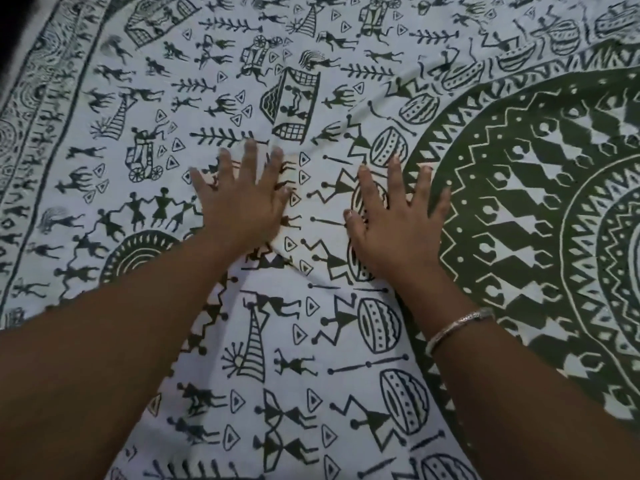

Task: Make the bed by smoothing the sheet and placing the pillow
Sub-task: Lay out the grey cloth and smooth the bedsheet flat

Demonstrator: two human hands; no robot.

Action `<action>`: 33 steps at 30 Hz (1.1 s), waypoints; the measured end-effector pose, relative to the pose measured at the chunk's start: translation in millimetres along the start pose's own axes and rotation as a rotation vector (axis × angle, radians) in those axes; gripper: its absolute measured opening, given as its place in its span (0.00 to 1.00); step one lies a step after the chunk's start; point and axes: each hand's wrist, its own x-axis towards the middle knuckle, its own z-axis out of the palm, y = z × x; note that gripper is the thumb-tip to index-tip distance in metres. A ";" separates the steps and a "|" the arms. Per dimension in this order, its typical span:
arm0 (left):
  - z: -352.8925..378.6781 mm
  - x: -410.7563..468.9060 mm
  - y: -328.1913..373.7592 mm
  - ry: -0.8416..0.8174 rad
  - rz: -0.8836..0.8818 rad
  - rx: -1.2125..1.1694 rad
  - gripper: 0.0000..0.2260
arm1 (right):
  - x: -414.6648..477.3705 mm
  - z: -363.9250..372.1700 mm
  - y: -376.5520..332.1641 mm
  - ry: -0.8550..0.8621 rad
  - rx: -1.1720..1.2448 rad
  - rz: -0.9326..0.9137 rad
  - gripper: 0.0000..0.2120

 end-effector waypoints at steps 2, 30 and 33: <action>-4.9 -8.4 12.1 0.067 0.129 -0.021 0.28 | -1.5 -3.1 -7.7 -0.028 0.012 0.026 0.30; 14.9 6.2 -125.8 0.042 0.338 0.081 0.28 | 21.8 17.9 -168.5 -0.082 -0.037 -0.135 0.31; 10.2 19.1 -176.7 0.032 0.161 0.025 0.29 | 33.8 21.3 -200.5 -0.089 -0.040 -0.219 0.29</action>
